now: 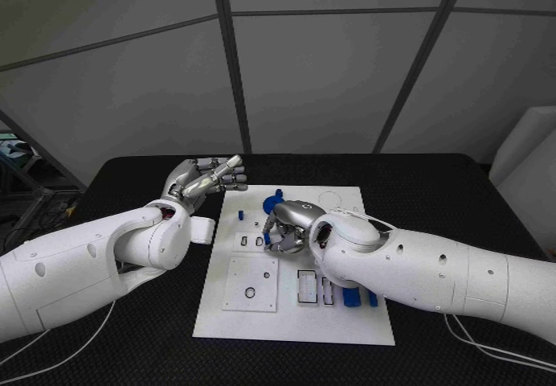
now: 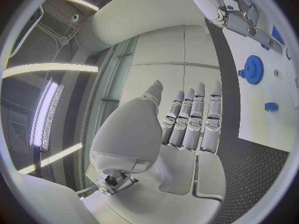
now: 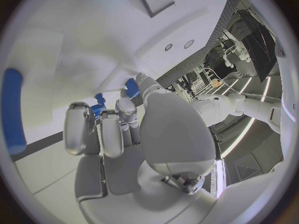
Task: Assemble the parts on the task board
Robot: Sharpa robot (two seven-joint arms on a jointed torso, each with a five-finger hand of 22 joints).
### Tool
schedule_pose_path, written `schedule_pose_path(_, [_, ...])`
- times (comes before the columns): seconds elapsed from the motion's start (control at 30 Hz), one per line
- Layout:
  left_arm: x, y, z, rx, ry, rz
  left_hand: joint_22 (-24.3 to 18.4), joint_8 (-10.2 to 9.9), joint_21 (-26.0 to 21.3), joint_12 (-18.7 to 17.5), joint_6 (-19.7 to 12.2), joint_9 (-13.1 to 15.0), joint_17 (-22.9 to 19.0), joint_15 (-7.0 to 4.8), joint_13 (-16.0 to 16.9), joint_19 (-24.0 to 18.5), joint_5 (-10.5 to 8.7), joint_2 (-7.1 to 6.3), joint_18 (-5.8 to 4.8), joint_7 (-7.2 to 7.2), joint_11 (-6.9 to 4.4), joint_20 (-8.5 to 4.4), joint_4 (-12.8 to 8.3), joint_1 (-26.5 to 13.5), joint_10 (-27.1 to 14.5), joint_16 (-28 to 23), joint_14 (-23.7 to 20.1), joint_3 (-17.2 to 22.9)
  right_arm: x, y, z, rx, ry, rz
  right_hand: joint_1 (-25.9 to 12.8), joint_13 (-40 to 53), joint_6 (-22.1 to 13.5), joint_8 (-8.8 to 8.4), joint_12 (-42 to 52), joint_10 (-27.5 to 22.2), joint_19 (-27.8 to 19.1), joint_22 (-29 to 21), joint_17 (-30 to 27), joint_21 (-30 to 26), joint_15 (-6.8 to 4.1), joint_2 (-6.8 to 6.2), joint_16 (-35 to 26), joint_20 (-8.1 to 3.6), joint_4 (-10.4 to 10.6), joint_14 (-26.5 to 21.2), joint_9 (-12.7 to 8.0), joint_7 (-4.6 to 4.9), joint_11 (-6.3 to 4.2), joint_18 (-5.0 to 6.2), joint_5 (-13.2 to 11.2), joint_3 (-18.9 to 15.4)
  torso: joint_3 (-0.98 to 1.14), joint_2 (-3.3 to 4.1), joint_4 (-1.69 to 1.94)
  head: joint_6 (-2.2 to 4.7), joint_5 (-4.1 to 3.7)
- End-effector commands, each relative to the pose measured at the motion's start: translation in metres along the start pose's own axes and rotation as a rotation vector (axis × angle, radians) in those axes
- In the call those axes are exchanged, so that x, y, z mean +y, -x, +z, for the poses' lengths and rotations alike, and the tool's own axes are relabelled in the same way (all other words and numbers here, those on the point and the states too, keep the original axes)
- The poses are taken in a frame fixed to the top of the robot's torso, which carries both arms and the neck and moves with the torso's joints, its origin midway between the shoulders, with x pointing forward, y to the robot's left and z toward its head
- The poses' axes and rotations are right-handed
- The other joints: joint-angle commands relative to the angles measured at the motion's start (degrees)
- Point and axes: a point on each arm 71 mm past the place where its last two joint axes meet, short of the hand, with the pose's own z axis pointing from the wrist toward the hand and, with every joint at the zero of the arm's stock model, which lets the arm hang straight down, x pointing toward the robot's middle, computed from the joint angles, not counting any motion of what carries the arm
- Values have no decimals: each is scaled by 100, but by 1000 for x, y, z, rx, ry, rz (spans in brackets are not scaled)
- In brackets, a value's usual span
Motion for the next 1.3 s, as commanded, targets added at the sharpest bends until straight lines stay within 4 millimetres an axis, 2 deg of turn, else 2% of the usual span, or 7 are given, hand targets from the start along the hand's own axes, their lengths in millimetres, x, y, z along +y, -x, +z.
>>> schedule_pose_path(0.03, [-2, -1, 1, 8, -10, 1, -4, -22, 35, -10, 30, -4, 8, 25, -1, 14, -17, 62, 283, 14, 15, 15, -27, 9, 26, -30, 5, -4, 0, 1, 0, -16, -2, -1, -81, -11, -105, -45, -33, -55, -31, 69, 318, -37, 57, -28, -41, 36, 36, 337, -5, 15, 29, -16, -41, -124, 1, 0, 1, 1, -4])
schedule_pose_path(0.43, [-1, 0, 1, 7, -1, 2, 11, -26, 84, -6, 93, 2, 55, -17, 8, 76, -18, 77, 299, -35, -25, -7, -51, -2, 117, 3, 135, -1, 4, 13, -7, -157, 71, 88, 139, -296, -493, -64, -256, -296, -126, -62, 234, -133, 134, -157, -111, 114, 487, 312, 8, 113, 117, 15, 30, -746, 5, -9, 9, 27, -6])
schedule_pose_path(0.7, [3, 5, 1, 19, 42, 58, 332, 48, 762, 168, 569, 24, 599, -453, 116, 970, -16, 83, 306, -275, -371, -418, -34, -39, 1063, 615, 1503, 75, -5, 28, -33, -173, 242, 287, 617, -436, -326, 122, -357, -401, -586, -675, -312, -524, 94, 109, -499, 89, 428, 153, 50, 60, 65, 159, 214, -625, -2, -57, -23, 88, 43])
schedule_pose_path(0.9, [9, 8, 0, 100, 134, 163, 932, 136, 1710, 534, 853, 83, 1060, -714, 383, 1702, -39, 138, 278, -491, -625, -701, -72, 123, 1846, 968, 1893, 338, -33, 54, -46, -145, 220, 468, 846, -2299, -122, 181, -2465, -977, -2233, -3141, -3049, -2450, 8, 234, -3056, 5, 314, -706, 21, 1, -23, 634, 295, -407, 13, -163, -21, 50, 94])
schedule_pose_path(1.03, [14, 8, -3, 188, 235, 268, 2998, 177, 3455, 955, 904, 152, 1435, -782, 793, 2336, -64, 35, 3, -556, -718, -799, 12, -28, 2014, 1163, 1934, 410, -54, 73, -54, -154, 179, 570, 939, -3241, 42, 147, -3749, -772, -2599, -3974, -4169, -3432, 57, 195, -4678, 47, 373, -1095, 9, 4, -15, 695, 289, -169, 37, -238, -26, 20, 133])
schedule_pose_path(1.17, [17, 8, -4, 250, 342, 394, 4527, 421, 4684, 2027, 1066, 380, 6381, -1024, 1730, 2684, -47, -188, -199, -837, -921, -971, 327, -598, 2118, 6491, 2885, 31, -73, 87, -61, -176, 146, 637, 950, -4052, 198, 76, -4810, -435, -2614, -4419, -4656, -4092, 140, 109, -5721, 136, 433, -1120, 2, 12, 62, 693, 289, 51, 55, -306, -25, -21, 167])
schedule_pose_path(1.3, [19, 5, -3, 298, 458, 573, 5527, 877, 5406, 4608, 1043, 907, 6968, -1140, 4349, 2892, -48, -73, -320, -863, -980, -1031, 608, -916, 1924, 6968, 2711, -346, -93, 99, -65, -210, 112, 673, 855, -4588, 355, 28, -5466, -256, -2499, -4690, -4955, -4464, 205, 87, -6380, 195, 463, -1010, 8, 44, 87, 686, 298, 170, 84, -377, -28, -84, 193])
